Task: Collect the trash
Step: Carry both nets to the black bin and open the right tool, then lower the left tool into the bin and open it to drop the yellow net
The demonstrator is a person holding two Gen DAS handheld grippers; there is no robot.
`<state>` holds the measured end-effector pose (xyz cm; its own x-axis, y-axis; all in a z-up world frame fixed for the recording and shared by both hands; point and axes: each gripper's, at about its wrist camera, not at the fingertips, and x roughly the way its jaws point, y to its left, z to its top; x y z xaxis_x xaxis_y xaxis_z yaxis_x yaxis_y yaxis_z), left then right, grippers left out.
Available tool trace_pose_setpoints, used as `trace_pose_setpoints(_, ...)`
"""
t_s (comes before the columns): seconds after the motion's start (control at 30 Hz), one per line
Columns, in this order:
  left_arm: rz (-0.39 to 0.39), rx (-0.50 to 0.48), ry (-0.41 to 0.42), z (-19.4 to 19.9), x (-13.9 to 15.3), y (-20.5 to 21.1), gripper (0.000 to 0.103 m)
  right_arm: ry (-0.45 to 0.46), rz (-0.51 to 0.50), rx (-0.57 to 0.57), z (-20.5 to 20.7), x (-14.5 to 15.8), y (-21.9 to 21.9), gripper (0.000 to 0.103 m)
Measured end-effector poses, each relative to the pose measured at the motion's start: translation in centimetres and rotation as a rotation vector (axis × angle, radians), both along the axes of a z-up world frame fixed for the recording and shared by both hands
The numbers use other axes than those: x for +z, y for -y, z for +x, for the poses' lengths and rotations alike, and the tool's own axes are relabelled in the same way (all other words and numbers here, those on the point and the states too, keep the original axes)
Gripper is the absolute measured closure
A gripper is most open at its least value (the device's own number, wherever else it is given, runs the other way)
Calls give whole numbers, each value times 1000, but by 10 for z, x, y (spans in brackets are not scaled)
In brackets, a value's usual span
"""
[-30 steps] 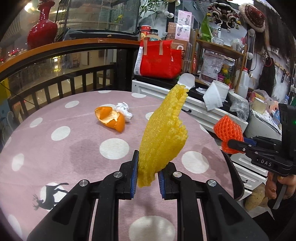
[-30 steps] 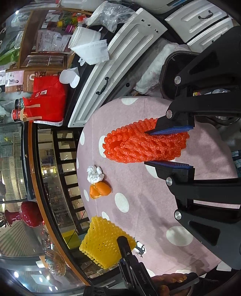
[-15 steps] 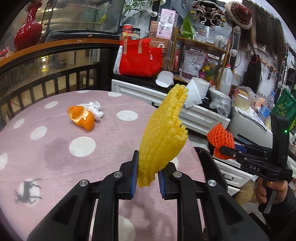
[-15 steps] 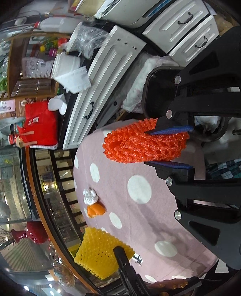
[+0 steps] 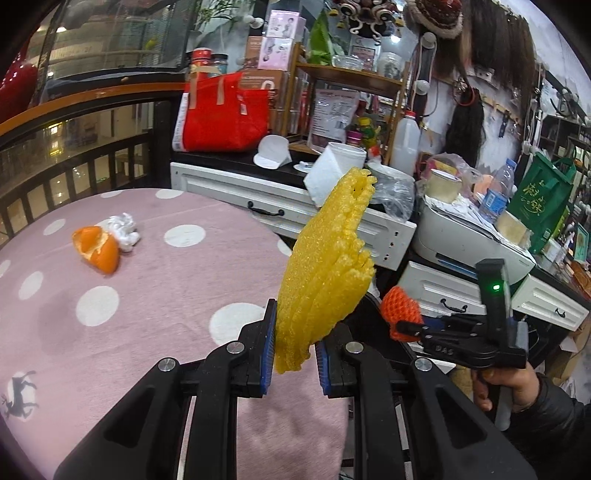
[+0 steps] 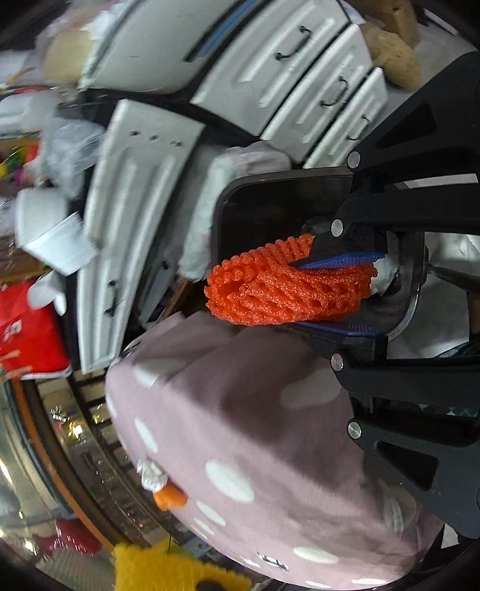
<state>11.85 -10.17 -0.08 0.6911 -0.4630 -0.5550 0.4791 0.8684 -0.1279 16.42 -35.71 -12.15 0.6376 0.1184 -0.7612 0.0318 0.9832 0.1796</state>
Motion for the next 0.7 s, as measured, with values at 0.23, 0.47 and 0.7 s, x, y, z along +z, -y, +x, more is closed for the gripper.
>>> trace_pose_setpoints(0.23, 3, -49, -15, 1, -4, 24, 85, -129, 29, -35, 18, -53, 14, 77)
trace_pose_setpoints(0.47, 4, -86, -47, 1, -13, 39, 84, -151, 56, -86, 17, -72, 25, 37)
trace_pose_setpoints(0.7, 13, -127, -68, -1, -22, 58, 84, -76, 34, -150, 0, -40, 47, 35)
